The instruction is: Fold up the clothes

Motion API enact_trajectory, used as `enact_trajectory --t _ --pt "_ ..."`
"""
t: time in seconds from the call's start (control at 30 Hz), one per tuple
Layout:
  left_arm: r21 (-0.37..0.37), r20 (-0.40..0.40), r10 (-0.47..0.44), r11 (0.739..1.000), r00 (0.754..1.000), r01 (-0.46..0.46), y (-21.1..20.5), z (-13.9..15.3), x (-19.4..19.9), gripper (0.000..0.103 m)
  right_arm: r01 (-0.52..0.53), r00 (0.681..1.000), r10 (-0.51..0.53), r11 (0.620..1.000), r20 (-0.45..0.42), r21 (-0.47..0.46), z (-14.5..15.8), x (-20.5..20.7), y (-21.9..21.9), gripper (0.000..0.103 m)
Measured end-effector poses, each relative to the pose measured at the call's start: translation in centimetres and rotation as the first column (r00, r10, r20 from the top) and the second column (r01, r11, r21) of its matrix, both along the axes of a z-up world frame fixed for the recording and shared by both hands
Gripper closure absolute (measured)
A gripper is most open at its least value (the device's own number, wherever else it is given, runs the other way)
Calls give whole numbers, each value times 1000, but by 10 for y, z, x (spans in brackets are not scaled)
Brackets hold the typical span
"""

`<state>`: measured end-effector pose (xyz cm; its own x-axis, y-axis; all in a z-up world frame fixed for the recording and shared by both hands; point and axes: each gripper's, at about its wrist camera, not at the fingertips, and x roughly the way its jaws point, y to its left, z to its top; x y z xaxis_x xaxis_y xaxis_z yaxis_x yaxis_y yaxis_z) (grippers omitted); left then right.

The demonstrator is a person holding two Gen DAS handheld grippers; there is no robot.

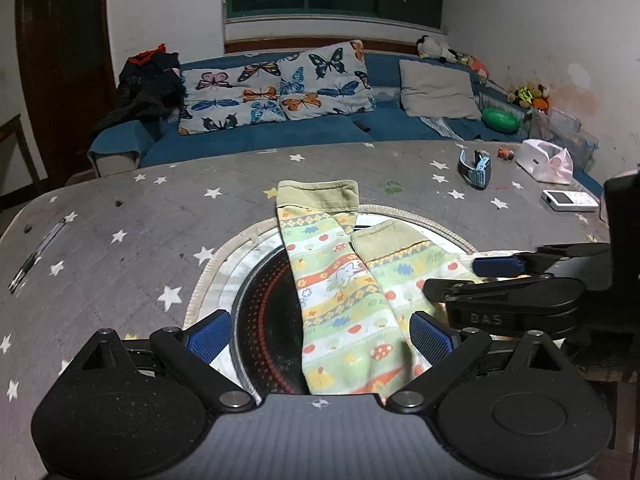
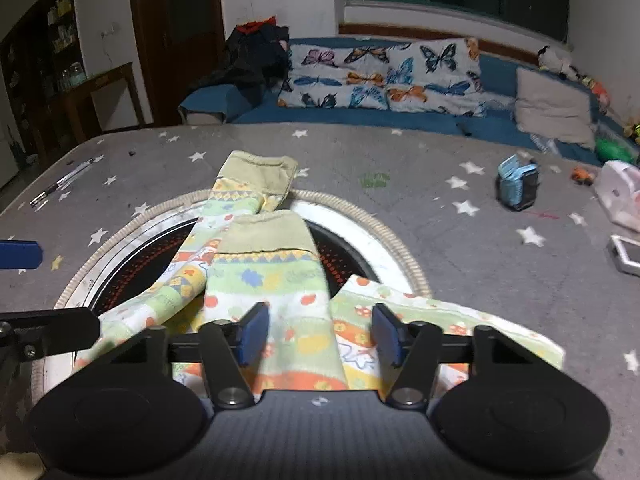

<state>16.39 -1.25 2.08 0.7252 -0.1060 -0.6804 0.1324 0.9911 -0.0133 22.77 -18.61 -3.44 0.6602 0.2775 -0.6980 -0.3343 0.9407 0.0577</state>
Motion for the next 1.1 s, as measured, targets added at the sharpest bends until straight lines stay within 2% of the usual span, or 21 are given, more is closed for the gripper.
enact_trajectory --t 0.13,0.2,0.37,0.53,0.6,0.63,0.7,0.8,0.97,1.1 --pt "-5 -23 -17 1000 1000 17 -1 -4 11 10 -5 1000 5 999 -5 49 3 -4 -5 88" --pt "-14 -26 -22 1000 999 22 0 -4 15 11 -7 1000 8 997 -7 73 5 -6 -8 96" --pt "-59 -44 -36 998 998 33 -2 -8 26 20 9 1000 -11 996 26 94 19 -17 -20 98" --pt "-45 -80 -58 998 995 54 -9 -18 34 23 43 996 -50 994 74 101 36 -36 -40 99" --pt "-46 -99 -57 998 993 53 -8 -23 36 41 62 993 -72 992 91 108 44 -45 -51 99" --pt "-47 -108 -57 998 993 52 -7 -25 36 47 75 992 -86 990 97 116 47 -51 -58 99" --pt "-48 -127 -57 998 990 51 -5 -30 37 74 99 987 -114 986 111 134 55 -64 -73 99" --pt "-45 -122 -42 998 992 37 0 -31 31 92 132 979 -152 980 133 150 63 -86 -94 99" --pt "-23 -90 10 1000 996 -12 15 -25 9 95 204 962 -229 964 146 169 68 -121 -130 99" --pt "-40 -84 83 995 993 -86 41 -23 -15 96 273 943 -300 944 141 184 64 -144 -159 99"
